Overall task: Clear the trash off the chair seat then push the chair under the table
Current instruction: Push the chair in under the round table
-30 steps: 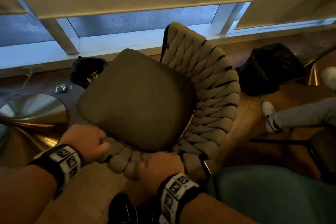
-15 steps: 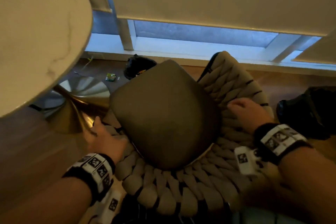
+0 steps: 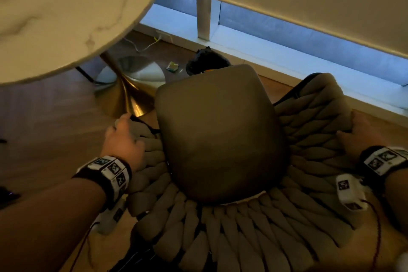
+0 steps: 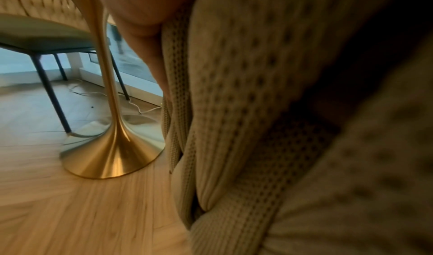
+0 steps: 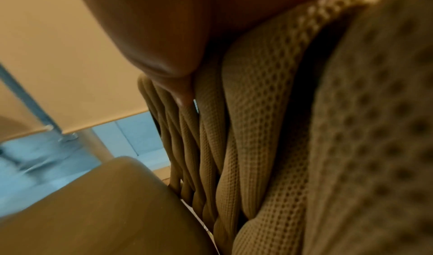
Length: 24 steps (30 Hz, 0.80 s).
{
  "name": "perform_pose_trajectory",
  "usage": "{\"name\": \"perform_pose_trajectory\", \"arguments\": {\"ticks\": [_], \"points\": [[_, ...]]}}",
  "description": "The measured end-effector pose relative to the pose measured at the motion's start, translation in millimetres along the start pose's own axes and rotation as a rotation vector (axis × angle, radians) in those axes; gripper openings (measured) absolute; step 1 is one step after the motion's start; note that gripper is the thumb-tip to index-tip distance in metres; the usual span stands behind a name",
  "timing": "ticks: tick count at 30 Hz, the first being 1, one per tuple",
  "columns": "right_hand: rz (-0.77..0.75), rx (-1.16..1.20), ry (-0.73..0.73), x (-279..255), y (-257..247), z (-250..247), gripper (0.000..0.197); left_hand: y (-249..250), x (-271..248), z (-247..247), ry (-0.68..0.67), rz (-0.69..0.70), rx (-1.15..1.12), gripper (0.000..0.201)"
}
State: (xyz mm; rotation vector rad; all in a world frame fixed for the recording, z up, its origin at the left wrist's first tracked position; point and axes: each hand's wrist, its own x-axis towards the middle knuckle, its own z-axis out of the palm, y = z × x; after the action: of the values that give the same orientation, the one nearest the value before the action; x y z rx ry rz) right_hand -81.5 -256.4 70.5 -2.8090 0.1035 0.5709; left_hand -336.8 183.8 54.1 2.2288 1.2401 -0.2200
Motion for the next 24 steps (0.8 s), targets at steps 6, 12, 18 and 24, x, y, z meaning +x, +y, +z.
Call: {"name": "perform_pose_trajectory", "arguments": {"ticks": [6, 12, 18, 24], "points": [[0.078, -0.002, -0.037, -16.5, -15.1, 7.4, 0.082, -18.6, 8.5, -11.5, -0.035, -0.009, -0.038, 0.079], [-0.054, -0.087, -0.084, -37.7, -72.1, 41.1, 0.087, -92.5, 8.4, -50.7, 0.017, -0.113, 0.001, 0.080], [-0.131, -0.110, -0.195, -67.4, -159.9, 89.7, 0.089, -186.0, 7.0, -98.3, 0.100, -0.253, 0.003, 0.081], [-0.247, -0.142, -0.231, -50.1, -262.9, 108.9, 0.091, -238.5, 36.7, -129.4, 0.150, -0.338, -0.031, 0.079]]}}
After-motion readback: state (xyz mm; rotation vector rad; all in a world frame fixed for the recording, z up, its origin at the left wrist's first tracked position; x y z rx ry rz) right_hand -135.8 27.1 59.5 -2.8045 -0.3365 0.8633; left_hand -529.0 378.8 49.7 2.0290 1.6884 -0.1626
